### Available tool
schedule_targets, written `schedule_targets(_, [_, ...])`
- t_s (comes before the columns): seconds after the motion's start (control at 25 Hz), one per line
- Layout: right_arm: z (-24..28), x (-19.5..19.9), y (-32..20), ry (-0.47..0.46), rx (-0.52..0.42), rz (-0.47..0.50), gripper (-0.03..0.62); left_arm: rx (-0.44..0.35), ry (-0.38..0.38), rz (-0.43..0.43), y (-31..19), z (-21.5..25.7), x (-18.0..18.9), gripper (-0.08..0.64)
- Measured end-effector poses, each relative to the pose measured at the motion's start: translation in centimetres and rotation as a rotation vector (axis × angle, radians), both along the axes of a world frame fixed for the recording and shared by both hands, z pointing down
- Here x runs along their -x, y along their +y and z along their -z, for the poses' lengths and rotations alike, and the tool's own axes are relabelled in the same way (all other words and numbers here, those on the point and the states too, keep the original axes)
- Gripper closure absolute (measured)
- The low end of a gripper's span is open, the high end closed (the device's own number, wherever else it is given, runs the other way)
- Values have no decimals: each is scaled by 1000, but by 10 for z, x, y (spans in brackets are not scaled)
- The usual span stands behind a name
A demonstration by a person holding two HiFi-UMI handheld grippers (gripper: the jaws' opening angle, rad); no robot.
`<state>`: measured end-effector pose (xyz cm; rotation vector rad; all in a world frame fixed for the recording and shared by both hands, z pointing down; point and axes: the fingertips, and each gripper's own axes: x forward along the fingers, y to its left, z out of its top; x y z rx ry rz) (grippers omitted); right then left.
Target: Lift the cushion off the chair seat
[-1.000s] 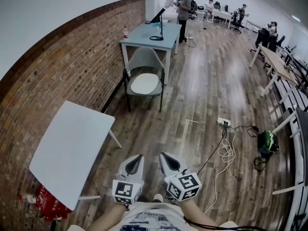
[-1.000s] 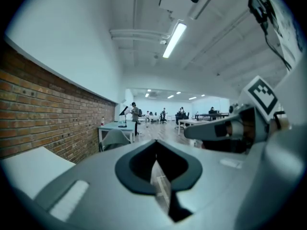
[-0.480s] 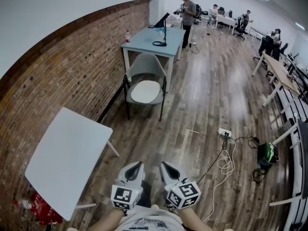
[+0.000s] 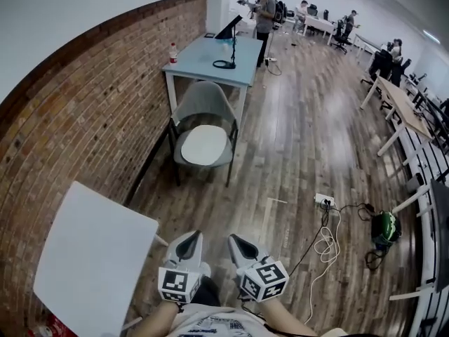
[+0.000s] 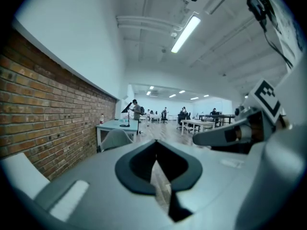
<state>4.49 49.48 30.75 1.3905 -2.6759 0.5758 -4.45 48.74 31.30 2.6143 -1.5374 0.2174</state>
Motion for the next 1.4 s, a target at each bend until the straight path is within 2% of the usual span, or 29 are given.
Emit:
schedule_targets(0.32, [-1,47,-113,16,15,-14,594,4,4,18,-114,6,55,568])
schedule_targets(0.68, [2,79,-193,37,0,-31,594,2,1,27,-191,7,91,568])
schedule_targets(0.88, [-2,81,-223,37,6,-46,594,-1,-4,16,-220,8,95,568])
schedule_targets(1.12, [-16,83,-259,43,26,-20,594,51,-3,24,-258,-15,94,568])
schedule_targets(1.4, [-40,71,-330,35,82,0,594,100,-18,44,-326,-36,84,568])
